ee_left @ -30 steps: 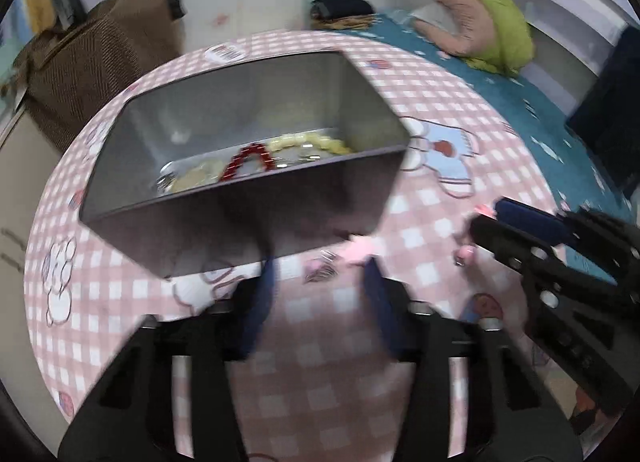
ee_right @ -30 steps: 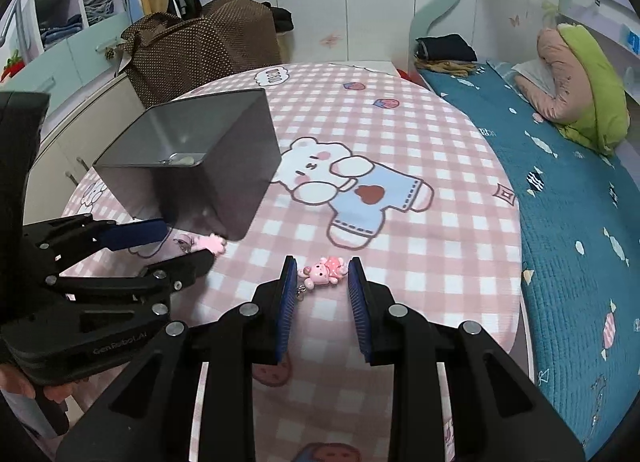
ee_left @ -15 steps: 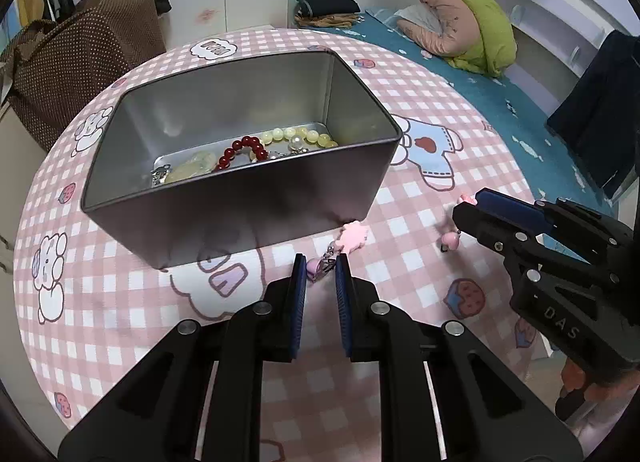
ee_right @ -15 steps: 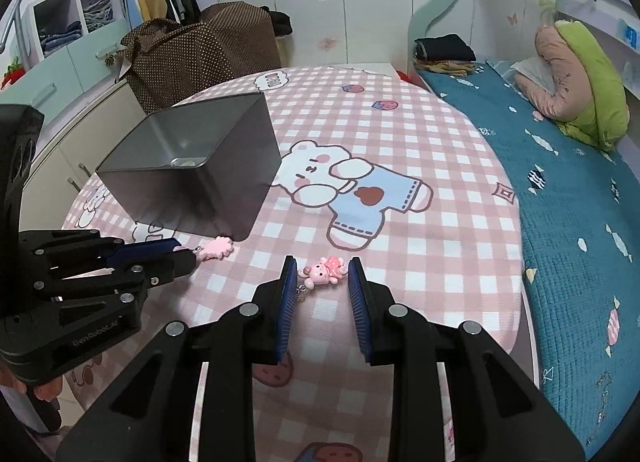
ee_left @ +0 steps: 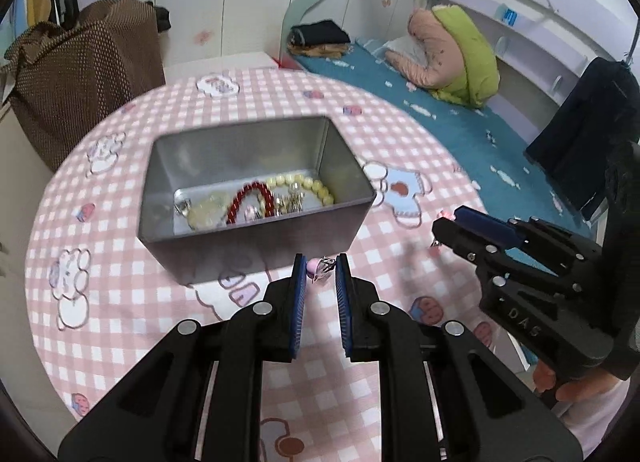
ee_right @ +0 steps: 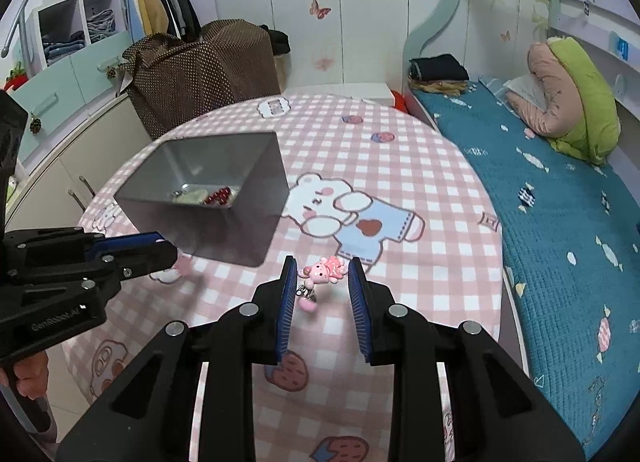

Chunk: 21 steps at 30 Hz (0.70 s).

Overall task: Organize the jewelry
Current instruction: 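Carry both pink charms over the grey box and open both tools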

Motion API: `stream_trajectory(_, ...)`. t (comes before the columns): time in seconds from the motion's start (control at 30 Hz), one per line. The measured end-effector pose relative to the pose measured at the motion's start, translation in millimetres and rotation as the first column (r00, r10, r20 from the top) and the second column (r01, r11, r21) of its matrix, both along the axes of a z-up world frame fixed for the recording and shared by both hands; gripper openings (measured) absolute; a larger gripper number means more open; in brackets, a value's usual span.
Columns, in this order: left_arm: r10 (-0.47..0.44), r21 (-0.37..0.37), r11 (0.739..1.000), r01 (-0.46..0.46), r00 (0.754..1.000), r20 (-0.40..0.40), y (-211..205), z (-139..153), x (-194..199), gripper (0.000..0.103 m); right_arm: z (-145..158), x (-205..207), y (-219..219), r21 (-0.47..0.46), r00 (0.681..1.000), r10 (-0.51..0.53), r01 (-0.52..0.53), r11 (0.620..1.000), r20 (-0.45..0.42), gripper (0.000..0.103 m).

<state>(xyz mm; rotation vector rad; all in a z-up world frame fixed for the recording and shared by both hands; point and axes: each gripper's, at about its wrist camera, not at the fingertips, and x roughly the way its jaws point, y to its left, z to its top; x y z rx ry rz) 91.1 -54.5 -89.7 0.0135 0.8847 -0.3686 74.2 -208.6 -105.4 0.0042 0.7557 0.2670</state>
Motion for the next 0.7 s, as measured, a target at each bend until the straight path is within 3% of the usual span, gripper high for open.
stream_trajectory(0.43, 0.069, -0.049, 0.997, -0.064, 0.991, 0.117, 33, 55, 3, 0.015, 52, 8, 29, 0.015, 0.989, 0.033, -0.035, 0.999, 0.142, 0.025)
stream_trajectory(0.7, 0.116, -0.067, 0.992, -0.108, 0.985, 0.125, 48, 63, 16, 0.015, 64, 21, 53, 0.025, 0.982, 0.081, -0.086, 0.996, 0.168, 0.025)
